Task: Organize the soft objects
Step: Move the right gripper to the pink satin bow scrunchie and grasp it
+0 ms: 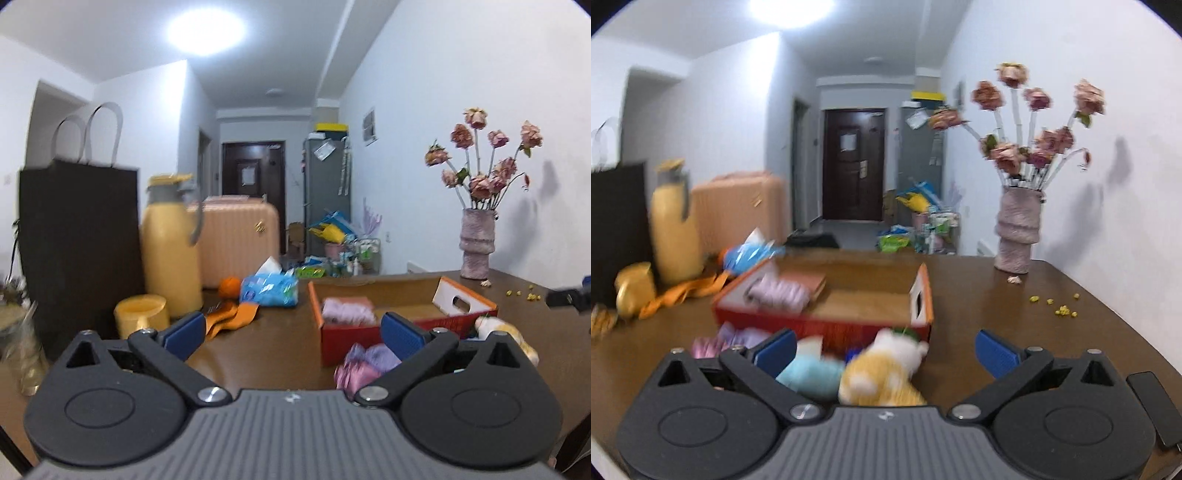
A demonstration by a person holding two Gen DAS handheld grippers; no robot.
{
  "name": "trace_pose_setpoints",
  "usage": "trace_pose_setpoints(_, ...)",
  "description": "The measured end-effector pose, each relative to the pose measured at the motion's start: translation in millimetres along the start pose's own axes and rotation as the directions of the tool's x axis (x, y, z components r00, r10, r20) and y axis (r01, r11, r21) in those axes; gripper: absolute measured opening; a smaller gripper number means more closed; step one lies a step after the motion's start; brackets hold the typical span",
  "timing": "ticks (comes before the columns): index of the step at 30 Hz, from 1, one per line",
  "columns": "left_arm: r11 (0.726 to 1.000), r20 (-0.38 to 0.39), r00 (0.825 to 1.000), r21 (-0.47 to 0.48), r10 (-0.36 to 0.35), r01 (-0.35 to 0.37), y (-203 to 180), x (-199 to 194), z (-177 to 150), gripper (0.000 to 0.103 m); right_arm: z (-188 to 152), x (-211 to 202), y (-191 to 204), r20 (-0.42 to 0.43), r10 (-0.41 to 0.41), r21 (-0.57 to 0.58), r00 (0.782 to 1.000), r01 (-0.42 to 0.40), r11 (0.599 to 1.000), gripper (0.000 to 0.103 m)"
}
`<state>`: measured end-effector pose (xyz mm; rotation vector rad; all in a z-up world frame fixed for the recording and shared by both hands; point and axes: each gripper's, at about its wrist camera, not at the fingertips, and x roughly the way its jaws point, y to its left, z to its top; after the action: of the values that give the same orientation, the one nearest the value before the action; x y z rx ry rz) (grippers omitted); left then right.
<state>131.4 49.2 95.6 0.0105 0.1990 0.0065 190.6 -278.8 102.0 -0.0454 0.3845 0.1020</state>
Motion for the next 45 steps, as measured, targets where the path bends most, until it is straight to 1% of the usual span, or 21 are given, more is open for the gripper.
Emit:
trace_pose_setpoints(2,0.999,-0.014,1.000,-0.038,-0.014,0.013,7,-6,-10,0.103,-15,-6,6,-0.012,0.006,-0.034,1.000,-0.006,0.999,0.103)
trace_pose_setpoints(5,0.998,0.010,0.998,-0.036,-0.056,0.056,12,-13,-23,0.103,-36,-12,9,0.005,0.006,0.011,1.000,-0.006,1.000,0.103)
trace_pose_setpoints(8,0.998,-0.008,0.999,-0.017,-0.052,0.052,7,-10,-31,0.103,-52,-12,13,-0.019,-0.045,0.034,0.999,0.045,0.998,0.103)
trace_pose_setpoints(10,0.999,-0.017,0.999,-0.018,-0.051,0.051,4,-9,-36,0.103,-63,-17,17,-0.025,-0.063,0.043,0.998,0.064,0.997,0.103)
trace_pose_setpoints(13,0.998,-0.013,0.998,-0.003,-0.066,0.066,-3,-8,-45,0.103,-76,-24,23,-0.022,-0.093,0.011,0.995,0.093,0.996,0.103)
trace_pose_setpoints(15,0.998,-0.015,0.997,0.009,-0.070,0.070,-8,-8,-49,0.103,-84,-27,22,-0.023,-0.105,0.033,0.994,0.106,0.994,0.103)
trace_pose_setpoints(18,0.995,0.000,0.995,0.003,-0.100,0.100,-15,-10,-53,0.103,-92,-32,12,-0.008,-0.030,0.118,1.000,0.031,0.993,0.103)
trace_pose_setpoints(20,0.993,-0.015,0.993,0.002,-0.116,0.116,-20,-7,-57,0.103,-98,-33,4,0.013,0.062,0.175,0.998,-0.063,0.983,0.103)
trace_pose_setpoints(22,0.992,-0.040,0.991,0.020,-0.127,0.127,-27,-1,-63,0.103,-102,-33,-2,0.034,0.164,0.190,0.986,-0.167,0.967,0.103)
trace_pose_setpoints(26,0.983,-0.058,0.983,0.056,-0.173,0.177,-43,9,-70,0.103,-98,-20,-2,-0.001,0.217,0.195,0.976,-0.212,0.957,0.103)
trace_pose_setpoints(28,0.979,-0.074,0.979,0.056,-0.191,0.195,-48,18,-73,0.103,-95,-13,1,0.007,0.237,0.198,0.972,-0.233,0.952,0.103)
trace_pose_setpoints(31,0.982,-0.122,0.977,0.053,-0.175,0.182,-51,44,-73,0.103,-89,4,6,-0.018,0.304,0.216,0.953,-0.293,0.931,0.103)
trace_pose_setpoints(33,0.982,-0.136,0.977,0.077,-0.163,0.175,-50,70,-64,0.103,-85,15,12,-0.027,0.338,0.237,0.941,-0.322,0.917,0.103)
trace_pose_setpoints(35,0.984,-0.146,0.975,0.042,-0.168,0.176,-44,97,-53,0.103,-78,26,19,-0.041,0.352,0.259,0.935,-0.330,0.908,0.103)
trace_pose_setpoints(37,0.985,-0.192,0.966,-0.030,-0.170,0.167,-36,129,-40,0.103,-70,34,28,-0.041,0.373,0.261,0.927,-0.351,0.899,0.101)
trace_pose_setpoints(39,0.984,-0.250,0.954,-0.100,-0.168,0.147,-28,155,-33,0.103,-64,34,36,-0.020,0.395,0.247,0.919,-0.378,0.892,0.093)
trace_pose_setpoints(40,0.981,-0.282,0.944,-0.137,-0.174,0.139,-23,169,-32,0.100,-61,33,40,-0.006,0.415,0.235,0.910,-0.402,0.885,0.091)
trace_pose_setpoints(42,0.971,-0.315,0.927,-0.186,-0.204,0.151,-15,183,-34,0.086,-59,34,51,-0.007,0.464,0.208,0.886,-0.453,0.867,0.079)
trace_pose_setpoints(43,0.966,-0.340,0.915,-0.209,-0.218,0.153,-11,190,-37,0.073,-59,37,57,-0.025,0.481,0.191,0.876,-0.468,0.863,0.074)
trace_pose_setpoints(44,0.961,-0.358,0.905,-0.234,-0.228,0.149,-7,194,-40,0.056,-61,43,64,-0.064,0.487,0.173,0.871,-0.471,0.865,0.062)
trace_pose_setpoints(45,0.954,-0.375,0.895,-0.259,-0.243,0.150,-4,196,-45,0.048,-63,49,70,-0.099,0.490,0.167,0.866,-0.471,0.866,0.051)
